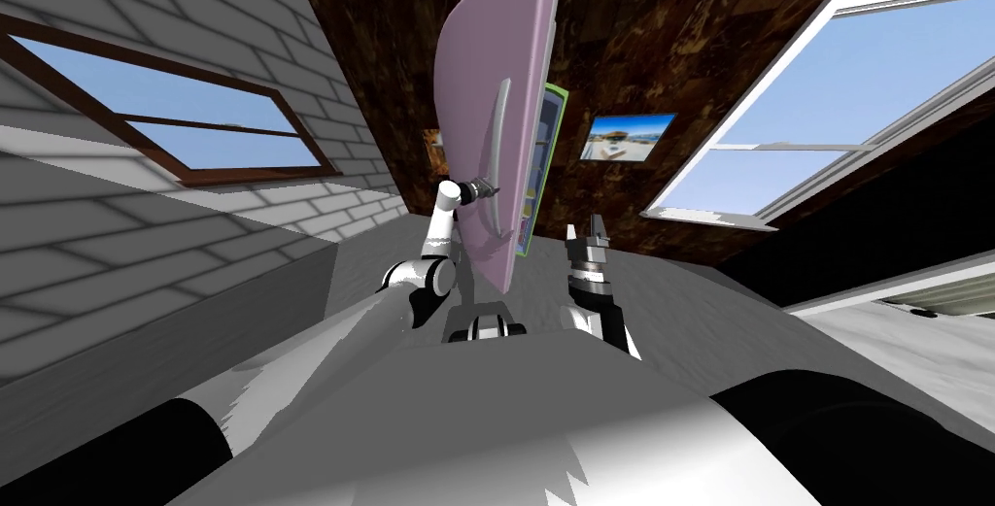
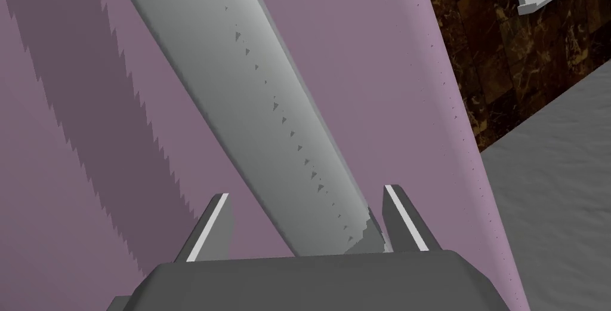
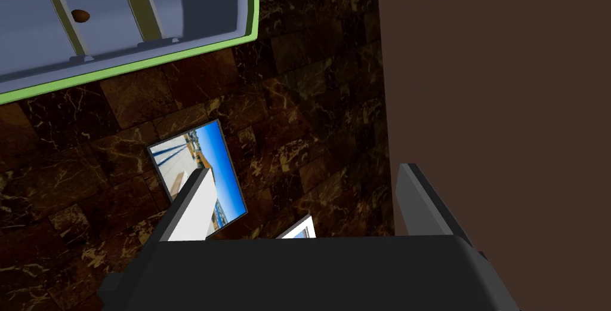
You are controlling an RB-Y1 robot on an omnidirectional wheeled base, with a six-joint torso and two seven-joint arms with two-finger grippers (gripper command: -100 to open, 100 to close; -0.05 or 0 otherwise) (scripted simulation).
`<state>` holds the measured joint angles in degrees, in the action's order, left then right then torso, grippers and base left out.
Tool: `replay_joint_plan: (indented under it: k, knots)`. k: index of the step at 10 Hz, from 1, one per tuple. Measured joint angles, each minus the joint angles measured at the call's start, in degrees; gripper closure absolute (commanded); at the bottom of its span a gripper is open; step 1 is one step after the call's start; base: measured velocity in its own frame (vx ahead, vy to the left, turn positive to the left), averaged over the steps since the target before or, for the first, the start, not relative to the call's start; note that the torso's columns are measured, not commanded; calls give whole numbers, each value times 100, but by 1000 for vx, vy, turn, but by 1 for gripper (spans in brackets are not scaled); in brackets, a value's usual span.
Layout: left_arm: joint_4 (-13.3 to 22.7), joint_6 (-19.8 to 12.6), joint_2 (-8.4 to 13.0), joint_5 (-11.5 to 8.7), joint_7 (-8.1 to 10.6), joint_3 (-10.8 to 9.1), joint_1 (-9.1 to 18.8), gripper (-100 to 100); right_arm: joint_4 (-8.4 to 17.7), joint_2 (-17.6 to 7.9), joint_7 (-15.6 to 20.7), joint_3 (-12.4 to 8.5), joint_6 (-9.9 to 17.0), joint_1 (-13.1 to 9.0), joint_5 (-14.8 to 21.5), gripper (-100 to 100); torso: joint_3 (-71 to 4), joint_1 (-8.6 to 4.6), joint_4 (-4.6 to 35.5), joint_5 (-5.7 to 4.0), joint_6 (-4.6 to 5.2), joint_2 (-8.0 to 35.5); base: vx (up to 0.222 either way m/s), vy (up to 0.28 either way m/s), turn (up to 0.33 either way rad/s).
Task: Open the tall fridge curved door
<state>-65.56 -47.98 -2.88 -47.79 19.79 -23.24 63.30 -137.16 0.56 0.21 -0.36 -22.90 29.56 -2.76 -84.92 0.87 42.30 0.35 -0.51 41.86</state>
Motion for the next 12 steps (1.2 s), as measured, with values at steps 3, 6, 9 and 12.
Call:
replay_joint_plan:
  k: [3, 6, 9, 12]
  knots:
    - [-42, -189, 0, -217, -114, 22, -40, 100, 0, 1, 0, 1, 0, 1, 0, 0, -4, -58, 10, -17, 11, -8, -78, 263, -48]
    - [-146, -396, 1, -457, -203, 36, -85, 100, 0, 1, 0, 0, 0, 1, 0, 0, 4, -51, 17, -18, 24, 4, -42, 249, -52]
    - [-142, -535, 1, -588, -257, 56, -108, 100, -1, 2, 0, 1, 0, 2, 0, 0, 5, -84, -3, -37, 45, -1, 2, 150, -28]
    - [-244, -834, 0, -761, -276, 74, -164, 100, 0, 1, 0, 1, 0, 2, 0, 0, -10, -57, -6, -22, 27, -17, 21, 233, -27]
